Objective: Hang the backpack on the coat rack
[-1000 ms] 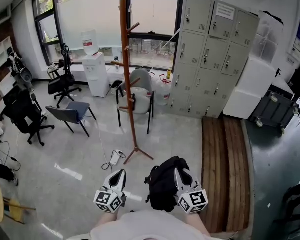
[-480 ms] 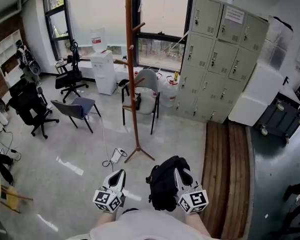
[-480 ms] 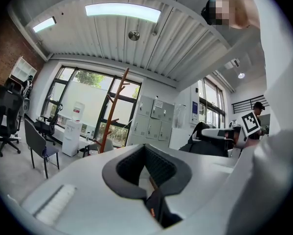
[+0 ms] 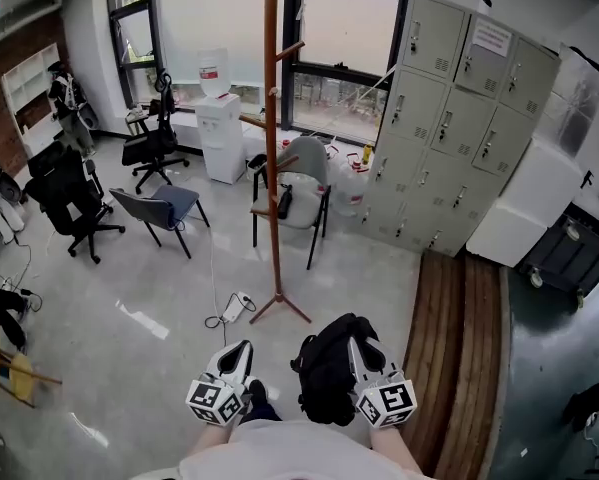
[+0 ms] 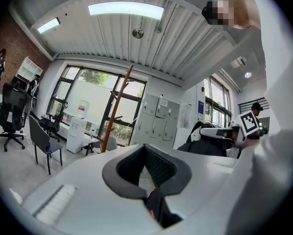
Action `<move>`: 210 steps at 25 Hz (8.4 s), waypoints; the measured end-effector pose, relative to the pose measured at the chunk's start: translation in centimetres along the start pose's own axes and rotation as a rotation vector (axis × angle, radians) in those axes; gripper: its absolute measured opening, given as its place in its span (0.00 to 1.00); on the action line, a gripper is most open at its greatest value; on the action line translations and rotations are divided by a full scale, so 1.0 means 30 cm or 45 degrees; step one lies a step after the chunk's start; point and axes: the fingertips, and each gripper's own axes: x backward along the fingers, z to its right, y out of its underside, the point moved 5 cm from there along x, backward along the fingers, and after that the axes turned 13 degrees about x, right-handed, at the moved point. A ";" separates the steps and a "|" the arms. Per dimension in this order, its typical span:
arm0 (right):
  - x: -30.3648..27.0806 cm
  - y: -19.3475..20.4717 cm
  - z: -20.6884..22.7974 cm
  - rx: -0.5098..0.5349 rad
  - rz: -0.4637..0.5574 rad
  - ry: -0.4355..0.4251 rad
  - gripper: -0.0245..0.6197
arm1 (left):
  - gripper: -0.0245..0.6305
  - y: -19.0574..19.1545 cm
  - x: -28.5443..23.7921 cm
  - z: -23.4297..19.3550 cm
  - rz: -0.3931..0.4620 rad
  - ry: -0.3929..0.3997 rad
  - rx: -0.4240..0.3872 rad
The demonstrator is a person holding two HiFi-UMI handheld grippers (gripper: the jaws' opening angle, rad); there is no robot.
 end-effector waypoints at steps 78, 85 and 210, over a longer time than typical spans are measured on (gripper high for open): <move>-1.496 -0.531 0.896 0.109 0.235 -0.125 0.05 | 0.05 -0.861 -1.187 -0.597 0.212 0.068 -0.266; -1.550 -0.689 0.899 0.255 0.263 -0.146 0.05 | 0.05 -0.937 -1.200 -0.598 0.267 0.109 -0.235; -1.315 -0.565 0.729 0.015 0.255 0.076 0.35 | 0.05 -1.035 -1.146 -0.494 0.341 0.124 -0.317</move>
